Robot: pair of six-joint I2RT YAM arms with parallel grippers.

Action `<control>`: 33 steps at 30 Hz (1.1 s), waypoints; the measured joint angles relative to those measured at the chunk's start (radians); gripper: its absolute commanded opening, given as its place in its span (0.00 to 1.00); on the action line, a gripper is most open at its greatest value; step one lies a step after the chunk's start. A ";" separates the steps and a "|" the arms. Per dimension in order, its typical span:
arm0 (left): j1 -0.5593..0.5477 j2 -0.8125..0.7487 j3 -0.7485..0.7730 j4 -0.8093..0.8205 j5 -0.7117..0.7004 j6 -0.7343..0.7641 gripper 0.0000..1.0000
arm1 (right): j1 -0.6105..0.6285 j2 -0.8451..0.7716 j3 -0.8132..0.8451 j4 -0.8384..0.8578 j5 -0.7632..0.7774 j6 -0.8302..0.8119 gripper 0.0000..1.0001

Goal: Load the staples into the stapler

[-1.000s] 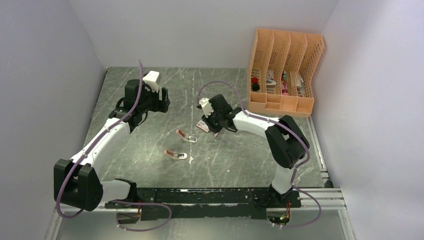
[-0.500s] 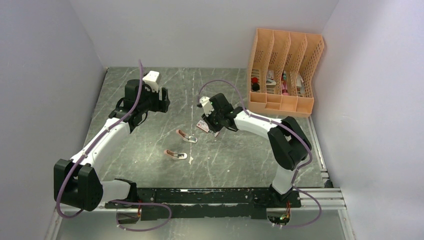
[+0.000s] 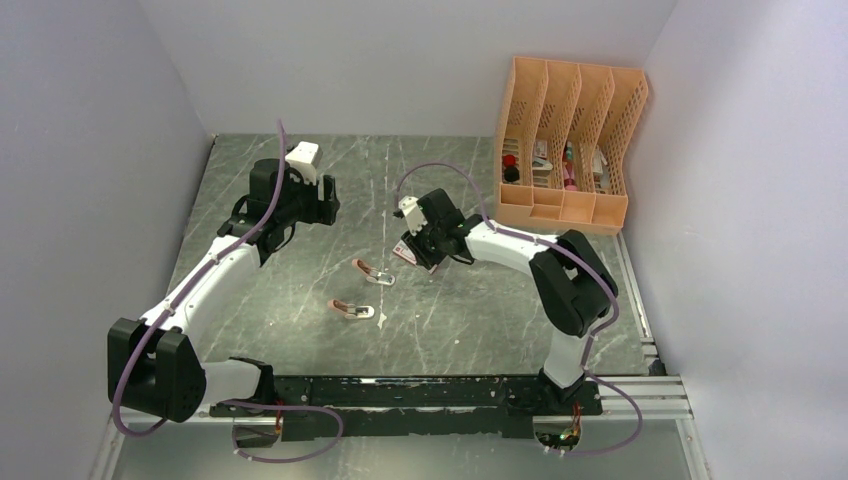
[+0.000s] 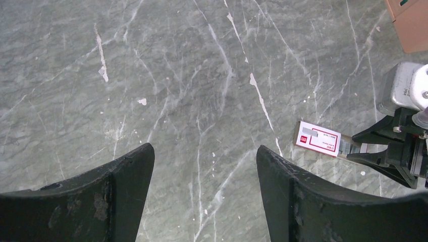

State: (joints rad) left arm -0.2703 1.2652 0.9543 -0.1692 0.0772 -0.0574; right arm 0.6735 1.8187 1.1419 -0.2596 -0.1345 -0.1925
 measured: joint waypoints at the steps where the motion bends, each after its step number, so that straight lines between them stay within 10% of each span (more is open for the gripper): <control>1: 0.000 0.000 0.000 0.000 0.000 0.000 0.79 | 0.000 0.001 0.000 0.001 0.000 0.000 0.37; 33: 0.000 0.000 0.000 0.000 -0.005 0.000 0.78 | -0.002 0.071 0.010 0.036 0.007 0.000 0.29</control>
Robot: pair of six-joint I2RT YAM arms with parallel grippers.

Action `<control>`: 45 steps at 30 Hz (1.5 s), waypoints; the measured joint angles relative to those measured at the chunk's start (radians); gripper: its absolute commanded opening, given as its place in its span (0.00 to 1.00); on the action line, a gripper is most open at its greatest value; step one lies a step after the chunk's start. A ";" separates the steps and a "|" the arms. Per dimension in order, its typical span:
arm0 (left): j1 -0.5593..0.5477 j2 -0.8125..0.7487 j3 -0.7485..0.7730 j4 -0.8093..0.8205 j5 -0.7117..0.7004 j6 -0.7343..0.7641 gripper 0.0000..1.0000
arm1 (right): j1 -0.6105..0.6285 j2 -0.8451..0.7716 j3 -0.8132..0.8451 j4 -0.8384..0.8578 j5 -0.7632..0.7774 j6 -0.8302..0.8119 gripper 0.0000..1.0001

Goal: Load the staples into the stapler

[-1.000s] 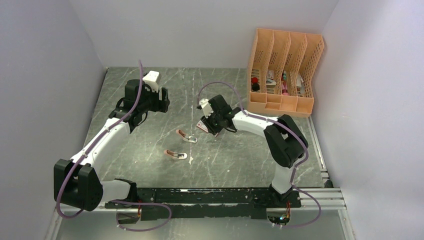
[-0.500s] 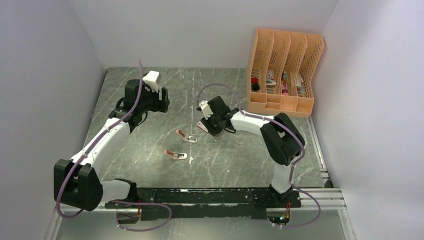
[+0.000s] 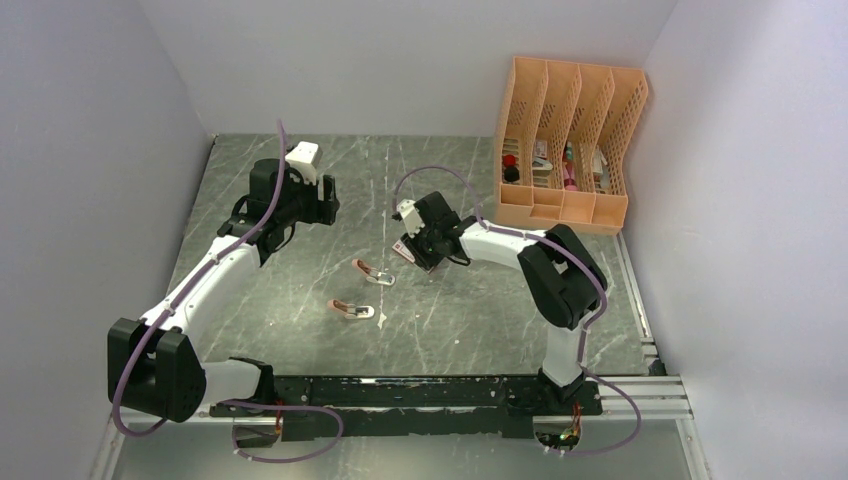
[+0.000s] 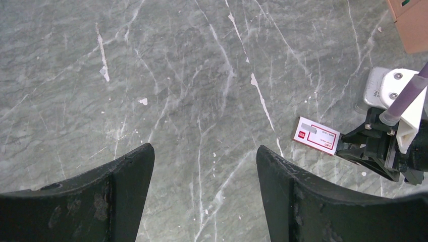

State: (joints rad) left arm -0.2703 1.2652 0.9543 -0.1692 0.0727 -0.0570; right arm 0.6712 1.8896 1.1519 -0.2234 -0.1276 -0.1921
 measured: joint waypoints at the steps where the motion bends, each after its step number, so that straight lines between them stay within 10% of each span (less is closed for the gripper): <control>1: 0.000 0.000 0.000 0.000 0.000 0.000 0.78 | 0.000 0.000 0.000 0.002 0.000 0.000 0.29; 45: 0.000 0.000 0.000 0.000 0.000 0.000 0.78 | -0.001 -0.083 -0.040 -0.028 -0.060 -0.010 0.24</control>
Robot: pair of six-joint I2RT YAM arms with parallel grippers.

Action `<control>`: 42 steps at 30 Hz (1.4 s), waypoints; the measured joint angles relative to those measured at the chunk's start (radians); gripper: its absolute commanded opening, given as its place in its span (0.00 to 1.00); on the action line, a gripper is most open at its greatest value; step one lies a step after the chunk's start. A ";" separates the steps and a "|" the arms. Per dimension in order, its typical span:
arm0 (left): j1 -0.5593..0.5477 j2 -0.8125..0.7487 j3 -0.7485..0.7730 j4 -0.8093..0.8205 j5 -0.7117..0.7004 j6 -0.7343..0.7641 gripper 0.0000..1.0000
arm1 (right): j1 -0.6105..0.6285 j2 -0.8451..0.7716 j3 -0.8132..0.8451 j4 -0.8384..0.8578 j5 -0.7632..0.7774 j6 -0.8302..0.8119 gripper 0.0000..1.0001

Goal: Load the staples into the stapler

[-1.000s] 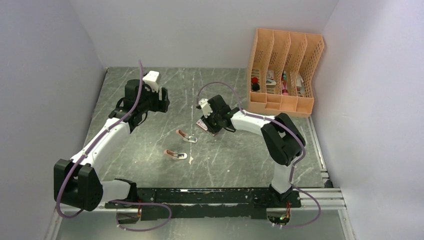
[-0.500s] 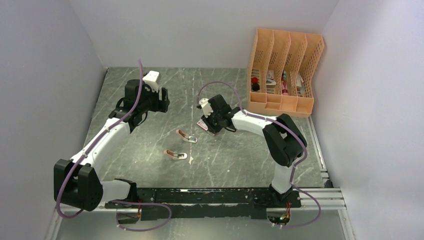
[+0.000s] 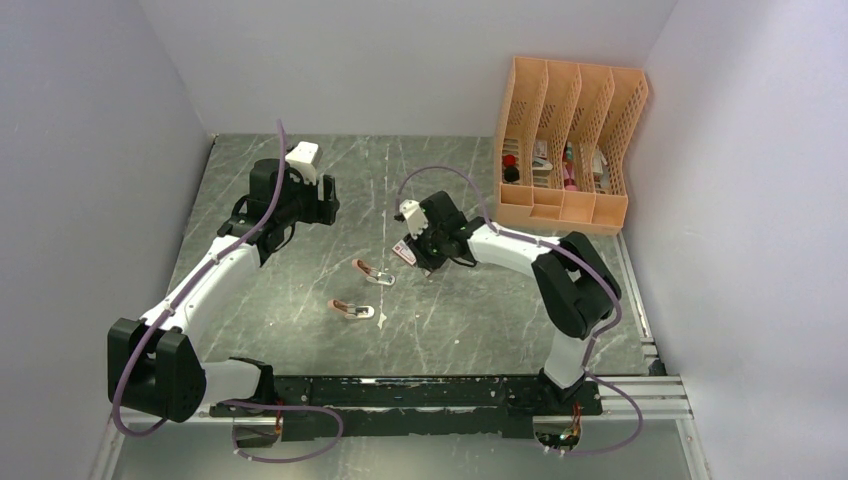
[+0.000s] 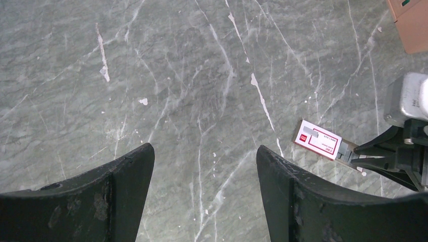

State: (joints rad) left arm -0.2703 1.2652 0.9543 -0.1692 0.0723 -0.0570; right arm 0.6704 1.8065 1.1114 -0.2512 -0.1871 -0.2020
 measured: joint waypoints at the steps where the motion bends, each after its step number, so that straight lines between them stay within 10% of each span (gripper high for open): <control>1: 0.000 0.000 0.000 0.000 0.000 0.000 0.78 | 0.000 -0.006 -0.002 0.002 -0.008 0.003 0.24; 42: 0.000 0.000 0.000 0.000 0.000 0.000 0.78 | -0.002 0.026 0.005 0.022 0.039 0.033 0.36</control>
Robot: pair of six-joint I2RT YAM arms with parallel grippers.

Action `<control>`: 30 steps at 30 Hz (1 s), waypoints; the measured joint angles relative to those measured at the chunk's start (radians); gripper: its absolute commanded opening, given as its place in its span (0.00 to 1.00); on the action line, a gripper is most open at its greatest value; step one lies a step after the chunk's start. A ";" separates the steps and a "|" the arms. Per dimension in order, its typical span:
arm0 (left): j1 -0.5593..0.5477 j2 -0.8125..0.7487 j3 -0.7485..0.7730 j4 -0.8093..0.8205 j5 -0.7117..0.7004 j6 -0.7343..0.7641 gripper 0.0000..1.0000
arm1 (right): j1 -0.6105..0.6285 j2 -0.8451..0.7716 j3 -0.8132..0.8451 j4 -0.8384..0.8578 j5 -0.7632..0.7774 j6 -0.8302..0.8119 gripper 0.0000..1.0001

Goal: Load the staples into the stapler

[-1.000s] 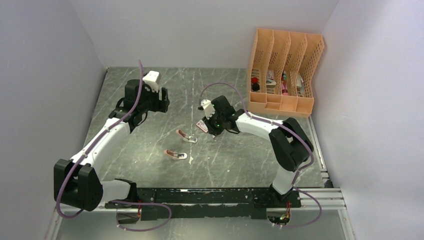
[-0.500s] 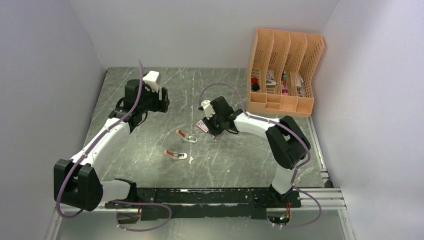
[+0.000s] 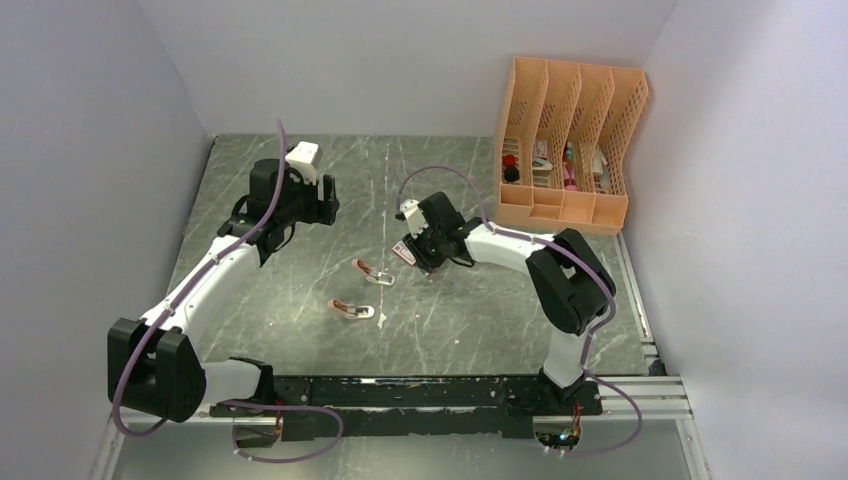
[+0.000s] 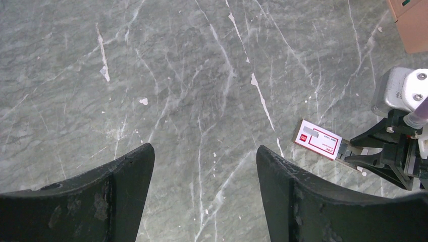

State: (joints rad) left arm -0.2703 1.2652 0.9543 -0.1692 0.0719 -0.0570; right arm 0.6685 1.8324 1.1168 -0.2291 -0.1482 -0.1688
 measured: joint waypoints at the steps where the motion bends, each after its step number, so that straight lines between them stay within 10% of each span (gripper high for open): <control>1: 0.000 0.000 0.000 0.000 0.000 0.000 0.78 | 0.000 0.002 0.000 0.000 0.000 0.000 0.36; 30: 0.000 0.000 0.000 0.000 -0.001 0.001 0.78 | 0.000 0.050 0.034 0.005 -0.002 -0.006 0.27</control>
State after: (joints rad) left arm -0.2703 1.2652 0.9543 -0.1692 0.0708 -0.0563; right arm 0.6685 1.8824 1.1511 -0.2241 -0.1497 -0.1753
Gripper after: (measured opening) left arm 0.785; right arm 0.288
